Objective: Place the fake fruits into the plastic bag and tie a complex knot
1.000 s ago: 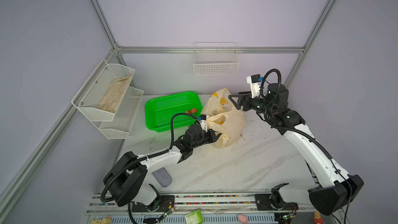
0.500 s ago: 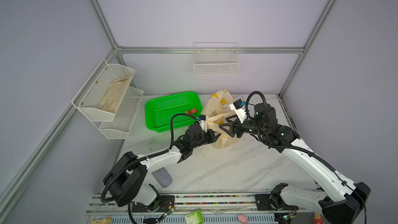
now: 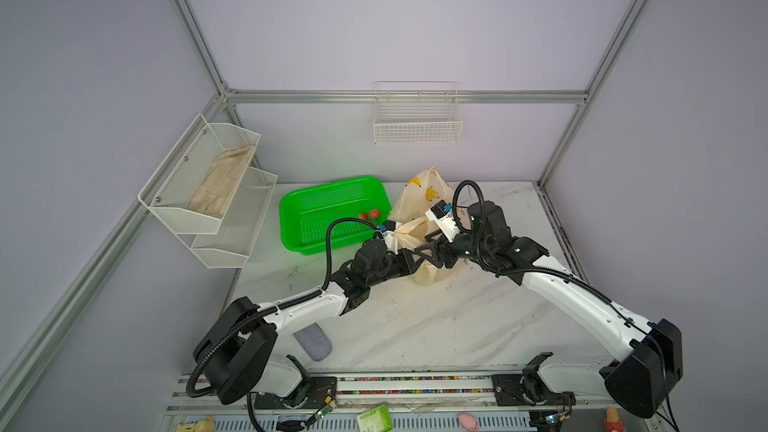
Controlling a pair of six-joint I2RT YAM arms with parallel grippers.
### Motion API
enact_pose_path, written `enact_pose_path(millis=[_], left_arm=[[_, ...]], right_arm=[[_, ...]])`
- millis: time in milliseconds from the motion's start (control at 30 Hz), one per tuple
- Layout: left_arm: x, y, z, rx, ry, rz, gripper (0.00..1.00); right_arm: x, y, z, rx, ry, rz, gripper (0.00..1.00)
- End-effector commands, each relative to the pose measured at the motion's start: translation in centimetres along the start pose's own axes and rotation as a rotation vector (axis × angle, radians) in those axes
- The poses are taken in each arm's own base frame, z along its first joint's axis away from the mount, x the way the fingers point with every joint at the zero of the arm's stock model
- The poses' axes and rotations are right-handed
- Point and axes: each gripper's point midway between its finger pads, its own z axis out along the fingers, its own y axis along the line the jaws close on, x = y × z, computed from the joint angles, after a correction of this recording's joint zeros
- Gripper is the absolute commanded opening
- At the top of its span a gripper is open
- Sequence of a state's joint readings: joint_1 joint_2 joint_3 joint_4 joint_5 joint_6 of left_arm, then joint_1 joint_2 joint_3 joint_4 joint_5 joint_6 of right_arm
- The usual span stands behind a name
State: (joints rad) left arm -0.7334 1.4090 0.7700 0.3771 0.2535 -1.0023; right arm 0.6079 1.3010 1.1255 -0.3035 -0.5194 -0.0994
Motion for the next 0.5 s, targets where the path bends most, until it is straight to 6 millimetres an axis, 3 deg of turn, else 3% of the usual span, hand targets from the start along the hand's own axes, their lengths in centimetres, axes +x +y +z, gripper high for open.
enact_pose_path(millis=[0, 100, 200, 300, 467], left_arm=[[-3.1, -4.2, -0.7, 0.094, -0.085, 0.058, 0.0], [-3.0, -4.0, -0.8, 0.091, -0.085, 0.056, 0.0], [-2.9, -3.8, -0.8, 0.087, -0.084, 0.054, 0.0], [-2.8, -3.4, -1.0, 0.077, -0.088, 0.044, 0.0], [-2.9, -1.8, -2.0, 0.04, -0.139, 0.007, 0.02]], right_arm=[[0.0, 0.3, 0.5, -0.023, -0.008, -0.052, 0.5], [-0.3, 0.4, 0.5, -0.034, -0.022, -0.062, 0.38], [-0.7, 0.5, 0.5, -0.036, -0.038, -0.068, 0.19], [-1.3, 0.5, -0.2, -0.014, -0.066, -0.068, 0.13], [-2.7, -2.5, -2.7, 0.142, -0.144, 0.022, 0.01]])
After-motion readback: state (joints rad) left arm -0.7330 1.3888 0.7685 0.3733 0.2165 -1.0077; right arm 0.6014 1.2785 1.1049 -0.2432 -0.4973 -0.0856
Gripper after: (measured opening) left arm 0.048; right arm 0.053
